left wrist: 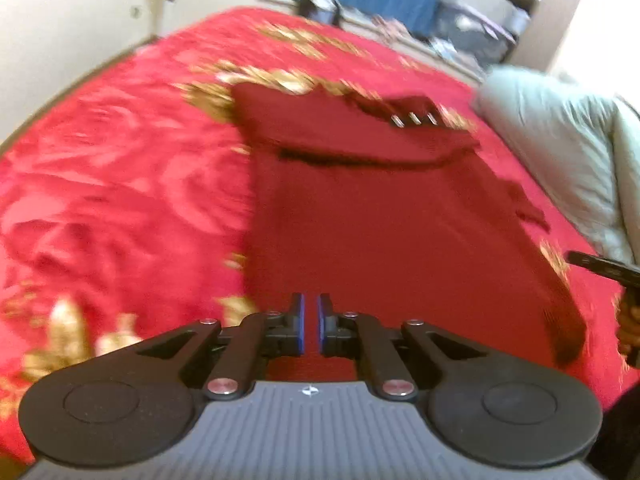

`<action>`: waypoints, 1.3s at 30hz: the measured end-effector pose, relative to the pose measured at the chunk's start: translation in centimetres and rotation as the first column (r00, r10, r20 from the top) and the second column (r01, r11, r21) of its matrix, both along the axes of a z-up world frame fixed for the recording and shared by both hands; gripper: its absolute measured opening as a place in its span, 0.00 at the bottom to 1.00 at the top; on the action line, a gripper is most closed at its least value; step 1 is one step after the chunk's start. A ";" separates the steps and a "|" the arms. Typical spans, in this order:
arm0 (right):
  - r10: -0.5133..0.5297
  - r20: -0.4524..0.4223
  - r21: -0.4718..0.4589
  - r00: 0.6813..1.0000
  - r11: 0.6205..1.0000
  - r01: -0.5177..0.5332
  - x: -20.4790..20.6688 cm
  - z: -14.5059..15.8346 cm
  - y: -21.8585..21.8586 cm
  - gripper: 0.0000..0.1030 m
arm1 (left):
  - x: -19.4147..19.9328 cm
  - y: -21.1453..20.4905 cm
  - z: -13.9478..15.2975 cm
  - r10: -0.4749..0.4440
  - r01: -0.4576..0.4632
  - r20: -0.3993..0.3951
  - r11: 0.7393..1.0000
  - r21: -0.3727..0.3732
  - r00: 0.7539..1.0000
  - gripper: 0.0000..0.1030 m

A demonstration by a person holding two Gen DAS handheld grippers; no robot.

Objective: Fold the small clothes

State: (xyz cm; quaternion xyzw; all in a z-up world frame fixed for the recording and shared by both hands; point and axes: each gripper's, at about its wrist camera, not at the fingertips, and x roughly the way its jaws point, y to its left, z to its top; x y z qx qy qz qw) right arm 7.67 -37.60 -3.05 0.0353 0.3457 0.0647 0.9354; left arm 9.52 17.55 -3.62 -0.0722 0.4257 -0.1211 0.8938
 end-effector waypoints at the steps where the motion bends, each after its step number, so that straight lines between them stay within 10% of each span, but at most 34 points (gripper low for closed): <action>1: 0.024 -0.059 -0.015 0.998 1.000 -0.025 0.6 -1.1 0.7 0.43 | 0.4 -1.1 -0.3 -0.030 0.031 -0.012 0.999 0.018 0.999 0.12; 4: 0.026 -0.242 -0.161 0.970 0.985 -0.067 2.1 -5.2 2.1 0.45 | 2.0 -4.5 -2.5 -0.100 0.110 -0.121 0.991 0.079 0.988 0.52; 6: 0.032 -0.196 -0.220 0.980 0.973 -0.076 2.1 -4.4 2.8 0.45 | 2.8 -6.1 -4.3 -0.089 0.124 -0.188 0.975 0.186 0.978 0.50; 8: 0.034 -0.078 -0.168 0.996 0.985 -0.046 1.8 -2.6 2.4 0.44 | 2.9 -6.9 -3.2 -0.011 0.030 -0.064 0.954 0.297 0.998 0.38; 11: -0.010 0.046 -0.120 0.999 0.993 0.016 2.6 -1.1 1.8 0.45 | 2.5 -7.7 -0.1 0.000 -0.047 0.174 0.963 0.265 0.985 0.38; 14: -0.037 0.083 -0.083 0.996 0.996 0.044 3.8 -0.8 1.4 0.45 | 3.5 -9.6 0.6 0.003 -0.072 0.249 0.960 0.269 0.968 0.37; 25: -0.063 0.117 -0.064 0.991 0.995 0.071 5.7 -0.2 0.7 0.31 | 18.6 -23.4 -2.1 -0.046 0.002 0.216 0.980 0.199 0.975 0.31; 29: -0.099 0.081 -0.020 0.992 0.995 0.101 6.3 -0.6 -0.4 0.16 | 23.7 -28.8 -4.6 -0.088 0.041 0.196 0.972 0.232 0.977 0.57; 33: -0.114 0.050 0.012 0.992 0.993 0.114 6.8 -1.1 -1.0 0.15 | 27.1 -32.9 -7.0 -0.152 0.078 0.182 0.930 0.360 0.971 0.64; 34: -0.108 0.048 0.006 0.993 0.994 0.108 6.9 -1.2 -1.0 0.15 | 28.1 -33.4 -7.8 -0.167 0.088 0.163 0.908 0.409 0.972 0.47; 35: -0.102 0.044 0.000 0.994 0.995 0.102 6.9 -1.4 -1.0 0.15 | 28.9 -33.5 -8.2 -0.182 0.098 0.146 0.887 0.452 0.972 0.09; 39: -0.086 -0.002 -0.014 0.996 0.996 0.086 7.5 -2.2 -0.9 0.16 | 29.1 -27.3 -4.3 -0.113 0.014 0.237 0.924 0.382 0.965 0.09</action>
